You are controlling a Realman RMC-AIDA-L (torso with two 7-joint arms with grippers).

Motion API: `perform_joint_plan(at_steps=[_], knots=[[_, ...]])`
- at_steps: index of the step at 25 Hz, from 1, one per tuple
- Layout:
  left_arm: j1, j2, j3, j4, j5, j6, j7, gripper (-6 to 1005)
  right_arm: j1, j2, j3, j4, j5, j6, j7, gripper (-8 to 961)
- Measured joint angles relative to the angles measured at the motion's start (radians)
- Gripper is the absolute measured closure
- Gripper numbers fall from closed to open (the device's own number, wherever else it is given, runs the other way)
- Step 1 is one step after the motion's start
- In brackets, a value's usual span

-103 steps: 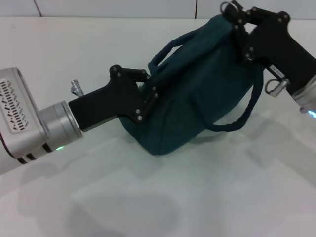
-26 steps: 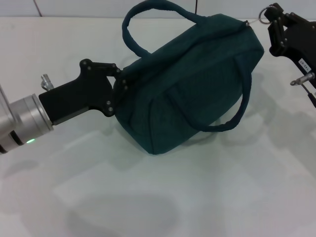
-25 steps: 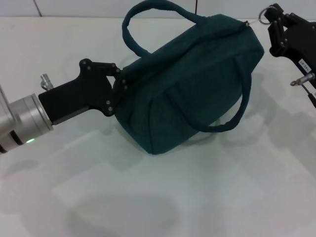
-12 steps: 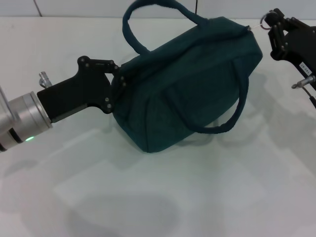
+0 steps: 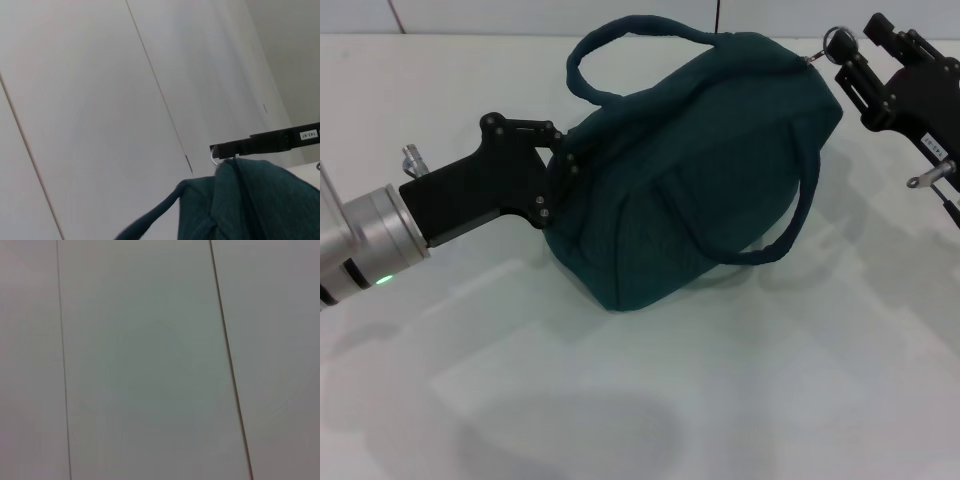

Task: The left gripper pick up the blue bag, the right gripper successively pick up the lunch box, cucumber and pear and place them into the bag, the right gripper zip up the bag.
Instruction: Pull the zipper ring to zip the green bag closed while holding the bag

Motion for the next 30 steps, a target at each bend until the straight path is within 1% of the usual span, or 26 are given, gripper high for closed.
perform_joint_plan(at_steps=[1, 7, 12, 16, 19, 21, 26, 30], knots=[[0.0, 0.0, 0.0, 0.0, 0.0, 0.0, 0.0, 954, 0.0, -0.002, 0.0, 0.0, -0.002, -0.001, 0.01, 670], [-0.005, 0.002, 0.001, 0.0, 0.0, -0.002, 0.001, 955, -0.001, -0.008, 0.002, 0.041, -0.034, -0.002, 0.101, 433], [-0.012, 0.006, 0.005, 0.0, 0.001, -0.002, 0.001, 954, -0.001, -0.016, 0.002, 0.074, -0.038, 0.001, 0.09, 373], [-0.015, 0.007, 0.008, 0.0, 0.001, -0.002, 0.001, 954, 0.01, -0.037, 0.005, 0.104, -0.041, 0.02, 0.064, 376], [-0.016, 0.007, 0.009, 0.0, 0.001, -0.002, 0.001, 955, 0.025, -0.043, 0.005, 0.105, -0.05, 0.058, 0.063, 377], [-0.016, 0.006, 0.009, 0.0, 0.0, -0.002, 0.003, 955, 0.036, -0.042, 0.004, 0.105, -0.072, 0.088, 0.06, 378], [-0.017, 0.003, 0.009, 0.0, 0.0, -0.002, 0.015, 955, 0.074, -0.023, -0.001, 0.104, -0.105, 0.17, 0.025, 378], [-0.017, -0.001, 0.009, 0.0, 0.0, -0.002, 0.025, 954, 0.088, -0.013, 0.002, 0.094, -0.121, 0.192, -0.006, 379]])
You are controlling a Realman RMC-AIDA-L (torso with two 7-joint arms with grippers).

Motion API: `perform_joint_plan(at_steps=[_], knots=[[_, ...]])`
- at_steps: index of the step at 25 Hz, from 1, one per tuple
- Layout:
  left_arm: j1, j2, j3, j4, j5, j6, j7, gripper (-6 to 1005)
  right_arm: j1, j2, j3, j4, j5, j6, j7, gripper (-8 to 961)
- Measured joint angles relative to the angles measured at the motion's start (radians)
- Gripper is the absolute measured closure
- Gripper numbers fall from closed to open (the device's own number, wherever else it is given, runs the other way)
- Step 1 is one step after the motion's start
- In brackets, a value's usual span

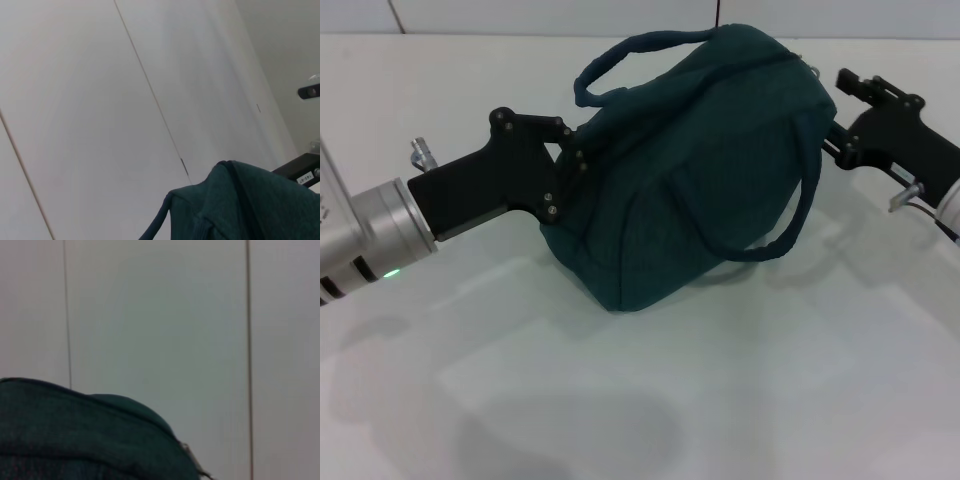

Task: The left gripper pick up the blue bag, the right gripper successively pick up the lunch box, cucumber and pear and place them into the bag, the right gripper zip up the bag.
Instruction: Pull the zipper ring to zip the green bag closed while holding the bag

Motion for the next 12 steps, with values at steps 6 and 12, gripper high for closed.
perform_joint_plan(at_steps=[6, 12], knots=[[0.0, -0.001, 0.0, 0.0, 0.0, 0.002, 0.003, 955, 0.036, 0.005, -0.004, -0.004, -0.02, 0.01, -0.009, 380], [-0.001, -0.001, 0.0, 0.0, 0.0, 0.003, 0.003, 954, 0.042, 0.0, 0.001, -0.048, -0.042, 0.012, -0.006, 381]])
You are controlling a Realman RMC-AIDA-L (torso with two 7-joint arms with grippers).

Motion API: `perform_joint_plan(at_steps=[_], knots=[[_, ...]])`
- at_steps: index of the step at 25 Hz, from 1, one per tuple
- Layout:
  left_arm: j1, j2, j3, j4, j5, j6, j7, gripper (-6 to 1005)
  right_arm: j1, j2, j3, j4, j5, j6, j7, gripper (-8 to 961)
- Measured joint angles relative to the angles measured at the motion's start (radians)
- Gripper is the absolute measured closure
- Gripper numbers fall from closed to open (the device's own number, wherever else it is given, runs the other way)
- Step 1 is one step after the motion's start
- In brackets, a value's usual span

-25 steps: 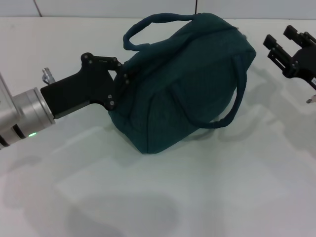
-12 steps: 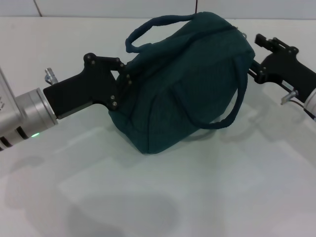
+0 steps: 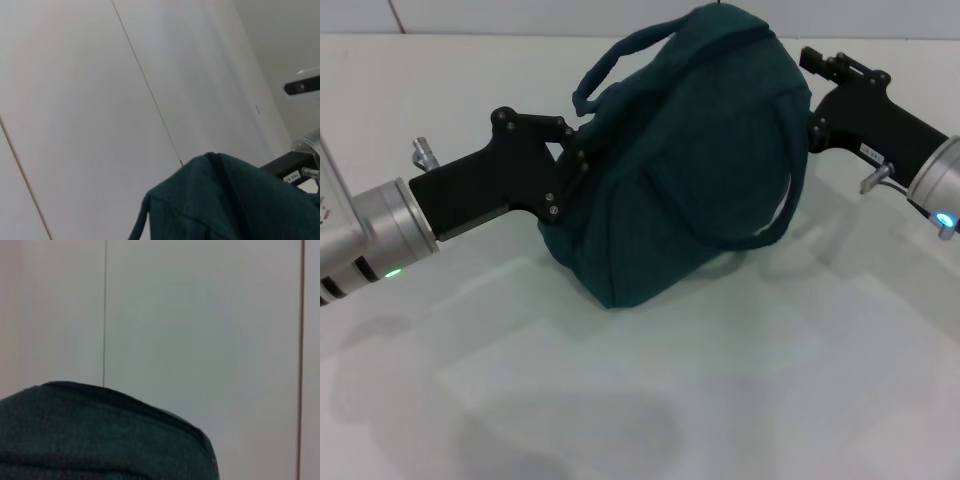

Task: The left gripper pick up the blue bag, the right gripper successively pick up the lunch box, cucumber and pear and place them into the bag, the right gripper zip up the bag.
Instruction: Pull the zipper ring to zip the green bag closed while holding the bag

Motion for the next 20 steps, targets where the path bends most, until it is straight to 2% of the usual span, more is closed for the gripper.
perform_joint_plan(at_steps=[11, 19, 20], knots=[[0.001, -0.002, 0.0, 0.0, 0.0, 0.002, 0.0, 955, 0.025, 0.005, -0.002, -0.008, -0.023, 0.013, -0.002, 383], [0.002, -0.003, 0.0, 0.0, 0.001, 0.009, 0.0, 954, 0.027, 0.006, -0.007, -0.008, -0.031, 0.013, -0.003, 452], [0.002, -0.003, 0.0, 0.0, 0.001, 0.009, 0.001, 954, 0.027, 0.006, -0.008, -0.008, -0.037, 0.012, -0.003, 484]])
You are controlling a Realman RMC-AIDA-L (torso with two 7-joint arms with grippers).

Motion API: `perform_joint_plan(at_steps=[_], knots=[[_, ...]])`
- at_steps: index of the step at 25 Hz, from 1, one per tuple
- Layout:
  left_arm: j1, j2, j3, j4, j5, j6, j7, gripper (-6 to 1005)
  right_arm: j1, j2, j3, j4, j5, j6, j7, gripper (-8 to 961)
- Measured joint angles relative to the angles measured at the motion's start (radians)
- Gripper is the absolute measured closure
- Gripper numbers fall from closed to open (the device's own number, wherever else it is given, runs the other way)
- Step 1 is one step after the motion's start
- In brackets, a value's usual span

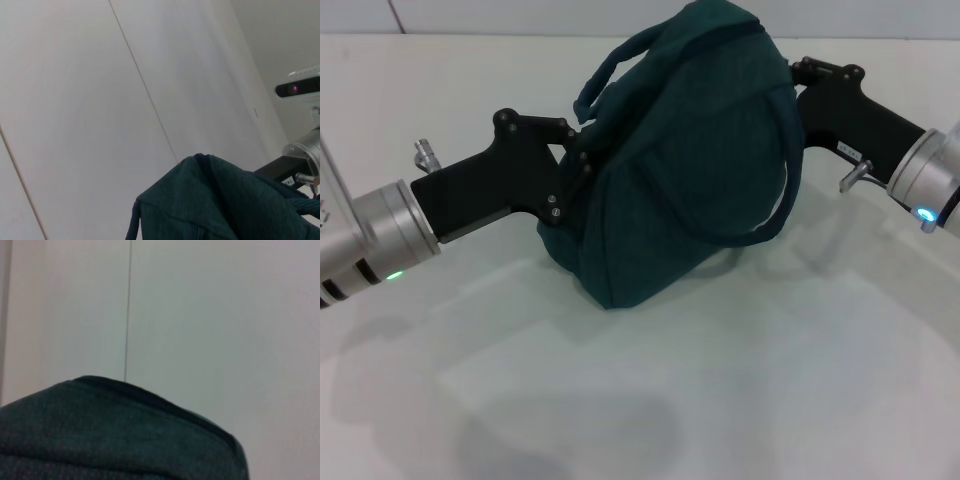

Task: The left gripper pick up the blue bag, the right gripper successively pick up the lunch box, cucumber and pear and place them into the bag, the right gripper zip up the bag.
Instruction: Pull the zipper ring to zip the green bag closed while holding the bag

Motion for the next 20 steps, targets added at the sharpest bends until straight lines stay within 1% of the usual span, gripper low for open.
perform_joint_plan(at_steps=[5, 10, 13, 15, 20], knots=[[0.0, 0.0, 0.0, 0.001, 0.0, 0.0, 0.0, 954, -0.002, 0.001, 0.004, -0.004, -0.021, -0.006, -0.001, 643], [-0.001, 0.0, 0.0, 0.001, 0.001, 0.0, 0.002, 953, -0.008, 0.001, 0.006, -0.009, -0.021, -0.007, -0.007, 834], [-0.002, 0.0, 0.0, 0.002, 0.001, 0.0, 0.002, 953, -0.015, 0.002, 0.016, -0.009, -0.017, -0.008, -0.041, 844], [-0.002, 0.0, 0.0, 0.003, 0.001, 0.0, 0.002, 953, -0.032, 0.005, 0.047, -0.012, -0.015, -0.009, -0.08, 851], [0.004, 0.0, 0.0, 0.018, 0.001, 0.001, 0.0, 952, -0.073, 0.011, 0.112, -0.033, -0.018, -0.011, -0.107, 924]])
